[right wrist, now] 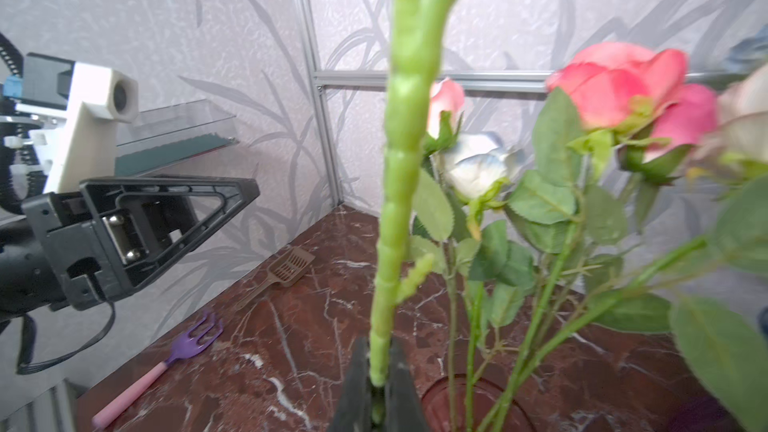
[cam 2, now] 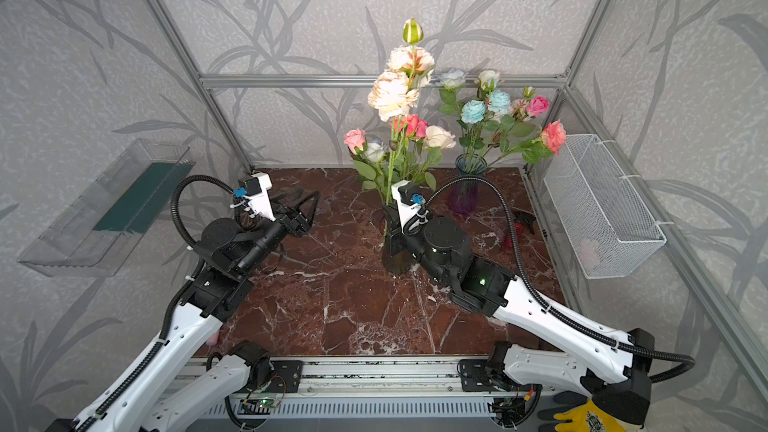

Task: Arrange the flowers into the vase
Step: 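Lift the cream rose with right while left opens and draws back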

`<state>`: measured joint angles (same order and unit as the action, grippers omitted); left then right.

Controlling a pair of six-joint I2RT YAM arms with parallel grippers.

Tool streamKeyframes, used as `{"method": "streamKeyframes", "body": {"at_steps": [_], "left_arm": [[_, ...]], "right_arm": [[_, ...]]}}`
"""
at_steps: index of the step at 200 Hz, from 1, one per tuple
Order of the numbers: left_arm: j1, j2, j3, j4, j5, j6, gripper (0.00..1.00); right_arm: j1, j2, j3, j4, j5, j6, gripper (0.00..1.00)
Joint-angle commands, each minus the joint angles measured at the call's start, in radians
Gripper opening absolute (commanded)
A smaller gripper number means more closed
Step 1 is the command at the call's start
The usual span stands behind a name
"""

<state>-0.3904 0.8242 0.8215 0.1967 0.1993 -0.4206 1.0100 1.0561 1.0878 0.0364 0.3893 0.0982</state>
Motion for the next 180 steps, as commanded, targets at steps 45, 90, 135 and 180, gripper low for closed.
{"method": "streamKeyframes", "body": {"at_steps": [45, 90, 135, 180], "left_arm": [[0.033, 0.035, -0.003, 0.053, -0.002, -0.044, 0.66], [0.05, 0.05, -0.004, 0.064, 0.012, -0.065, 0.66], [0.075, 0.071, -0.006, 0.079, 0.039, -0.096, 0.66], [0.101, 0.086, -0.009, 0.103, 0.065, -0.129, 0.66]], "right_arm": [[-0.096, 0.026, -0.064, 0.231, 0.143, -0.168, 0.0], [-0.152, 0.062, -0.098, 0.267, 0.109, -0.13, 0.0], [-0.169, 0.064, -0.165, 0.286, 0.098, -0.048, 0.0], [-0.169, 0.064, -0.245, 0.286, 0.09, 0.028, 0.0]]}}
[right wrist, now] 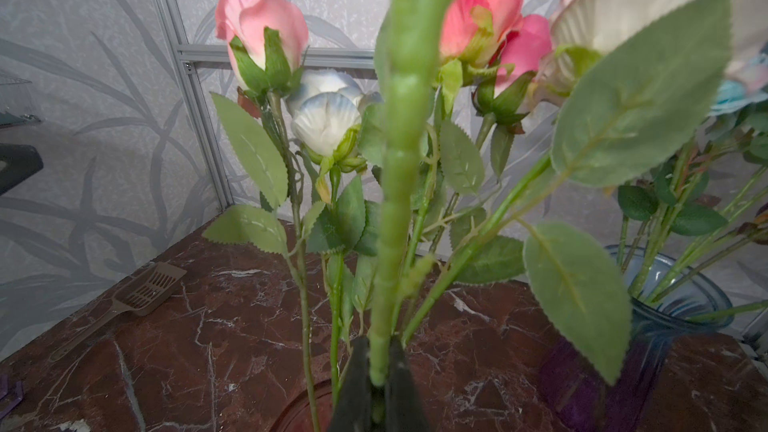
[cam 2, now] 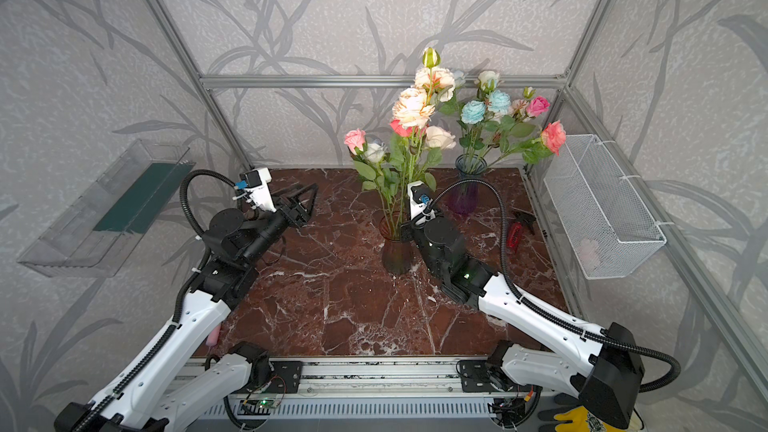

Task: Arrange the flowers into the vase
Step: 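Lift the cream rose with right while left opens and draws back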

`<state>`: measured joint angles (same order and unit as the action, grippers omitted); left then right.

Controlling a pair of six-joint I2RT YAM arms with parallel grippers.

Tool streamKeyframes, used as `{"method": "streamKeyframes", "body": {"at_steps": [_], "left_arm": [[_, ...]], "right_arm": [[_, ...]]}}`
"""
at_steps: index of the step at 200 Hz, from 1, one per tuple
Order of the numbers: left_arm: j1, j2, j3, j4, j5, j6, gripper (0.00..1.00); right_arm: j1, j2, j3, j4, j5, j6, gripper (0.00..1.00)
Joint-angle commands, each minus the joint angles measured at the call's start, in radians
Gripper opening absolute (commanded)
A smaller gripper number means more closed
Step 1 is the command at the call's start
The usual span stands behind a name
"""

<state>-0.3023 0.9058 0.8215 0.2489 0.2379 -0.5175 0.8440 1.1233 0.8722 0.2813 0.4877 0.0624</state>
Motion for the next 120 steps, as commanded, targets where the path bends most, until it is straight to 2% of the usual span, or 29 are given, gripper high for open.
{"method": "streamKeyframes", "body": {"at_steps": [1, 31, 87, 120], "left_arm": [[0.013, 0.004, -0.009, 0.051, 0.026, -0.033, 0.66], [0.018, 0.009, -0.01, 0.054, 0.029, -0.038, 0.66], [0.024, 0.016, -0.012, 0.059, 0.037, -0.048, 0.66], [0.026, 0.018, -0.01, 0.059, 0.04, -0.047, 0.66]], "right_arm": [[-0.003, -0.003, -0.031, 0.041, -0.01, 0.065, 0.0], [-0.004, 0.004, -0.065, 0.028, -0.027, 0.106, 0.01], [-0.003, 0.029, -0.041, -0.036, -0.025, 0.107, 0.05], [-0.003, 0.043, -0.021, -0.072, -0.02, 0.125, 0.13]]}}
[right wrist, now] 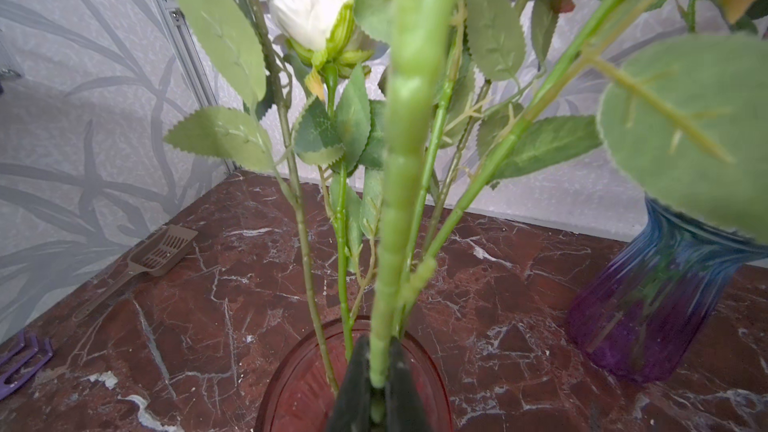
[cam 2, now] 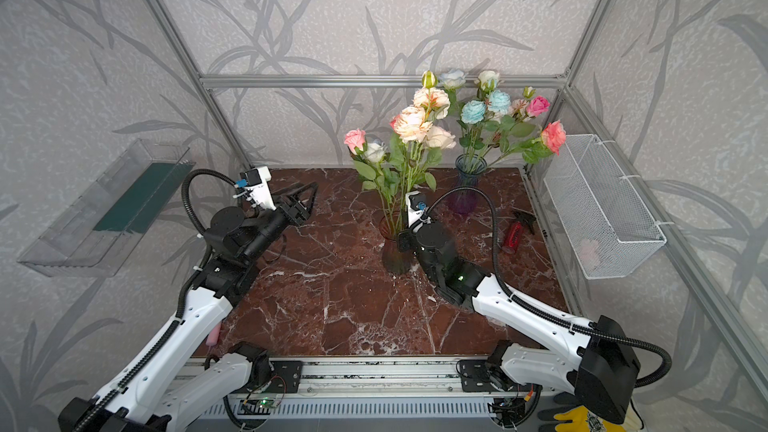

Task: Arrange the flowers into the vase
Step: 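Lift the cream rose with right while left opens and draws back, then lower the cream rose into the red vase with the right gripper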

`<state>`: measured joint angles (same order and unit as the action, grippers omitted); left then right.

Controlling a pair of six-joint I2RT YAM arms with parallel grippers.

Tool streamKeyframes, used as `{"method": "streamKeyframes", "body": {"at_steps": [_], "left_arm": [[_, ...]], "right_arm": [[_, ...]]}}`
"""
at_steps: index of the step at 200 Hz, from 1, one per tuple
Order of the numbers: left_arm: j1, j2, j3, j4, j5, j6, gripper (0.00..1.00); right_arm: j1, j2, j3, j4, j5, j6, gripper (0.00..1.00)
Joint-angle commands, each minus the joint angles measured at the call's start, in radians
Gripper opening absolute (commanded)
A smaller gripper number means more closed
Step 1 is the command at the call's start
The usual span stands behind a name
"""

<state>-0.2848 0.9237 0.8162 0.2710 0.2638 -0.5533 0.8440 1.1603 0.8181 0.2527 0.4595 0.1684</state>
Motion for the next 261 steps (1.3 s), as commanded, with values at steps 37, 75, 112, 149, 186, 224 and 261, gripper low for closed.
{"method": "streamKeyframes", "body": {"at_steps": [37, 75, 112, 149, 186, 224, 261], "left_arm": [[0.012, 0.002, -0.006, 0.04, 0.016, -0.014, 0.66], [0.018, 0.003, -0.006, 0.044, 0.018, -0.02, 0.66], [0.021, 0.007, -0.006, 0.045, 0.022, -0.022, 0.66], [0.024, 0.009, -0.007, 0.046, 0.023, -0.025, 0.66], [0.024, 0.011, -0.008, 0.049, 0.026, -0.029, 0.66], [0.025, 0.013, -0.007, 0.05, 0.029, -0.031, 0.65], [0.023, 0.017, -0.005, 0.05, 0.035, -0.033, 0.65]], "right_arm": [[0.0, 0.009, 0.05, -0.073, 0.007, 0.028, 0.18], [0.004, 0.002, 0.062, -0.09, 0.009, 0.031, 0.2], [0.032, -0.001, 0.076, -0.108, 0.013, 0.02, 0.2], [0.074, -0.056, 0.057, -0.138, 0.053, 0.034, 0.24], [0.086, -0.181, 0.019, -0.199, 0.102, 0.084, 0.29], [0.025, -0.291, 0.008, -0.249, 0.098, 0.14, 0.35], [-0.14, -0.241, 0.056, -0.301, -0.168, 0.223, 0.36]]}}
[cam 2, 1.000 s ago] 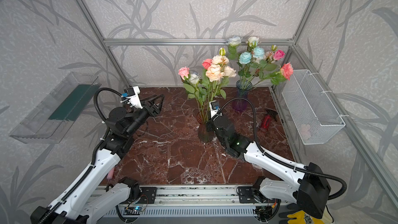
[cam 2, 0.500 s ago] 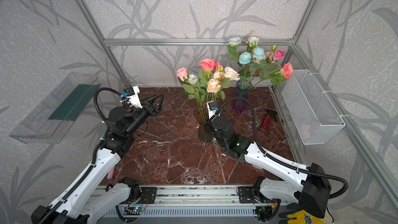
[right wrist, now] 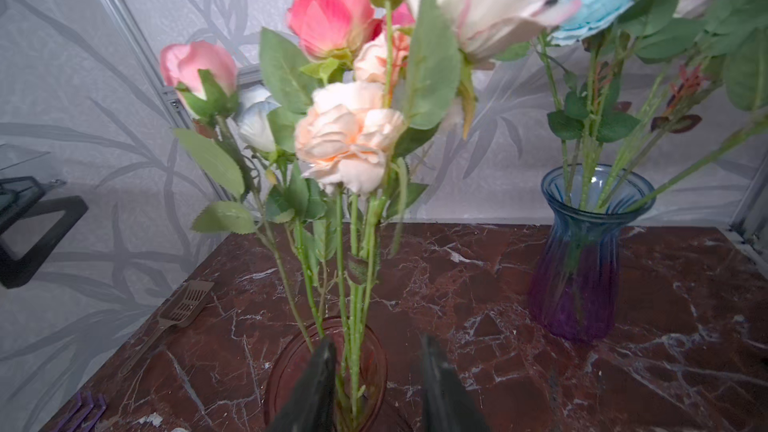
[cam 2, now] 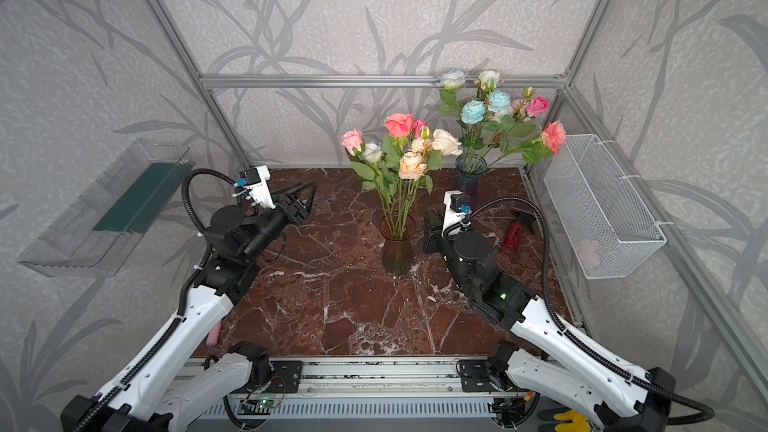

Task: Arrange the flowers into the vase
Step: 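Lower the cream rose into the red vase with the right gripper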

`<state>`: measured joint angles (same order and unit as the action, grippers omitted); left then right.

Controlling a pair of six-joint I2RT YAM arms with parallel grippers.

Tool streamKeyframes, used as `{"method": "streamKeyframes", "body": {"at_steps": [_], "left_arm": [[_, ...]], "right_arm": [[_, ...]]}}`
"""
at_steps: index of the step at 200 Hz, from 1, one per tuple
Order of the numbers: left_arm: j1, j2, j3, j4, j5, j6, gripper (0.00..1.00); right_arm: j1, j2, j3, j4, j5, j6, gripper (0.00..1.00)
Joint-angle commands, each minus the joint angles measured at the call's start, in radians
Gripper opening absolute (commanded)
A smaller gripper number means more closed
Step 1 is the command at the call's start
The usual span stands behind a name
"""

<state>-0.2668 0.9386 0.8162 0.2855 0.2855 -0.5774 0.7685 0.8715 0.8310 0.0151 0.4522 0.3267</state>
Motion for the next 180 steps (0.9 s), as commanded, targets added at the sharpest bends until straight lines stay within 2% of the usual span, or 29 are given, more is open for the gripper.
{"method": "streamKeyframes", "body": {"at_steps": [1, 35, 116, 142, 162, 180], "left_arm": [[0.006, 0.004, -0.005, 0.035, 0.013, -0.009, 0.65], [0.006, 0.014, -0.002, 0.032, 0.019, -0.01, 0.65], [0.007, 0.026, 0.001, 0.035, 0.028, -0.014, 0.63], [0.01, 0.029, 0.001, 0.037, 0.032, -0.015, 0.63], [0.013, 0.031, 0.001, 0.038, 0.035, -0.018, 0.62], [0.016, 0.034, 0.001, 0.039, 0.037, -0.019, 0.62]], "right_arm": [[-0.065, 0.051, 0.045, -0.064, -0.163, 0.063, 0.36], [-0.074, 0.177, 0.106, -0.069, -0.246, -0.002, 0.4], [-0.08, 0.341, 0.12, 0.027, -0.237, 0.008, 0.4], [-0.08, 0.366, 0.12, 0.051, -0.245, 0.008, 0.31], [-0.079, 0.37, 0.114, 0.052, -0.258, 0.014, 0.2], [-0.08, 0.357, 0.102, 0.052, -0.267, 0.028, 0.16]]}}
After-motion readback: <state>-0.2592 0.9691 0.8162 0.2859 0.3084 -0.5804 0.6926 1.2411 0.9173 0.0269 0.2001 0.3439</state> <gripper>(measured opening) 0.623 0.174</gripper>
